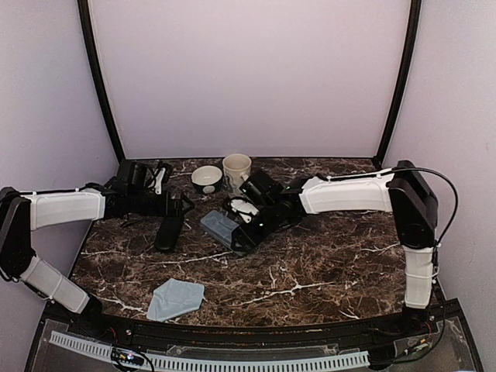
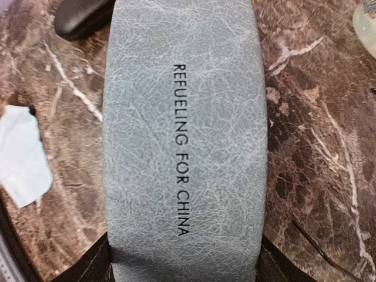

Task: Organize the sunglasses
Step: Pick up the sunglasses case from the center of the board, then pass from the right arm to the left, then open the sunglasses case, then pass from the left arm to the right, then place the opened sunglasses case at the center of the board.

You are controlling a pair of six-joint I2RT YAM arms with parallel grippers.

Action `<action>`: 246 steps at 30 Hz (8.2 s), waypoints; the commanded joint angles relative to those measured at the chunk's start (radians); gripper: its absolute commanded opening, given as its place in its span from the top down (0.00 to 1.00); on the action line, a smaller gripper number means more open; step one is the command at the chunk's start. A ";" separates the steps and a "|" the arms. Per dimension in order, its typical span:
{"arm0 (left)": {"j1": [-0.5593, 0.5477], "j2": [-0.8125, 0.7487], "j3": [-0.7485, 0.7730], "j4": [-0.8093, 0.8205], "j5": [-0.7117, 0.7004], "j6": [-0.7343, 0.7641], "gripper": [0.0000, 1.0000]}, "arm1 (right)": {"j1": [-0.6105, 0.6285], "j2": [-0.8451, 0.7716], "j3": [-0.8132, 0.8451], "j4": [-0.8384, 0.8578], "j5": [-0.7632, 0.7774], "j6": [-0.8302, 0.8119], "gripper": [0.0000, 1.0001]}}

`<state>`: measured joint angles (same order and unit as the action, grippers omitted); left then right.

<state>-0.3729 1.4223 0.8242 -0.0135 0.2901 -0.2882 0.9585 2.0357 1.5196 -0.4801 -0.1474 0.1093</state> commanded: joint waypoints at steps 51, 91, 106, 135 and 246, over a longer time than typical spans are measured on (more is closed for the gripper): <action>-0.135 0.098 -0.218 1.340 0.675 -0.471 0.11 | -0.113 -0.308 -0.355 0.854 -0.735 0.563 1.00; -0.156 0.019 -0.194 1.038 0.639 -0.318 1.00 | -0.078 -0.236 -0.124 0.398 -0.584 0.288 0.16; -0.194 0.021 -0.206 1.012 0.719 -0.227 1.00 | -0.125 -0.236 -0.196 0.537 -0.732 0.382 0.40; -0.233 -0.048 -0.211 1.025 0.805 -0.192 1.00 | -0.261 -0.273 -0.319 0.534 -0.696 0.489 0.21; -0.151 -0.243 -0.076 -0.247 -0.294 -0.094 0.02 | 0.140 -0.052 0.063 -0.287 0.557 -0.379 0.87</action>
<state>-0.5201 1.2152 0.7670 -0.2192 0.0246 -0.3851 1.0904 1.9488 1.5196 -0.8082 0.3946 -0.2527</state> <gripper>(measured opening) 0.985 0.153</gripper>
